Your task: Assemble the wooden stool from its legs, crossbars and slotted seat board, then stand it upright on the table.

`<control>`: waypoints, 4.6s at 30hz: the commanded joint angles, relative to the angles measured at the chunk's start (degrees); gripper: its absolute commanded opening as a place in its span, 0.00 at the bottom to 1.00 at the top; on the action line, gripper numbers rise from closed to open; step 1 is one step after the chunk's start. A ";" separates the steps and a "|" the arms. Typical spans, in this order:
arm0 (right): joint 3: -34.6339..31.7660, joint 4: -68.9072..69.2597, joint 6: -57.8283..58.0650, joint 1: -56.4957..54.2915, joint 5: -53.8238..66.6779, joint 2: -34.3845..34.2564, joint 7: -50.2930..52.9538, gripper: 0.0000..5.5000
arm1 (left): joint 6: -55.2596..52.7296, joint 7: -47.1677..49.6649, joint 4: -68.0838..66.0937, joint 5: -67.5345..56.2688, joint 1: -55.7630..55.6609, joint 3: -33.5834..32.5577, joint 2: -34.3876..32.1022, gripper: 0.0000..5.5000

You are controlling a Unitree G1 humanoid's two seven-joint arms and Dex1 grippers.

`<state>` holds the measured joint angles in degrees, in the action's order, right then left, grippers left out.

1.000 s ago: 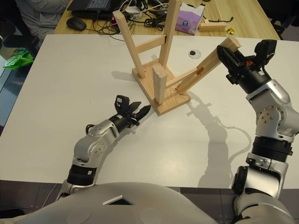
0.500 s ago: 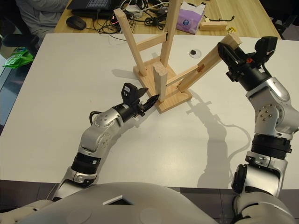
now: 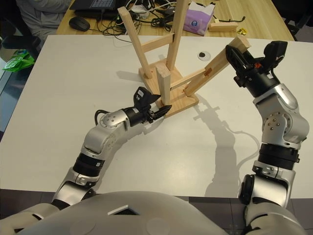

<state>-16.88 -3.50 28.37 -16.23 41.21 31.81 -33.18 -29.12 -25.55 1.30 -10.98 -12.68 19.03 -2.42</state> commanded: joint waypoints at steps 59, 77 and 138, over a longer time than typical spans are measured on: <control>17.58 -13.50 -1.11 0.64 -14.02 1.57 2.44 0.20 | 15.56 -0.32 -11.61 -0.16 -1.10 -1.61 9.42 0.43; 22.28 -32.13 -5.87 -4.87 -16.94 0.62 -5.76 0.20 | 14.67 -0.59 -10.73 -1.21 -0.73 -1.65 9.05 0.43; 29.27 -45.50 -13.52 -14.26 -19.26 -4.24 -7.94 0.21 | 24.55 -7.89 -6.32 -2.38 2.63 -2.68 2.56 0.42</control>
<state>3.03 -38.73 9.65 -39.22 36.58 31.71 -42.72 -5.92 -26.90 -8.94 -9.94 -10.35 14.40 -0.12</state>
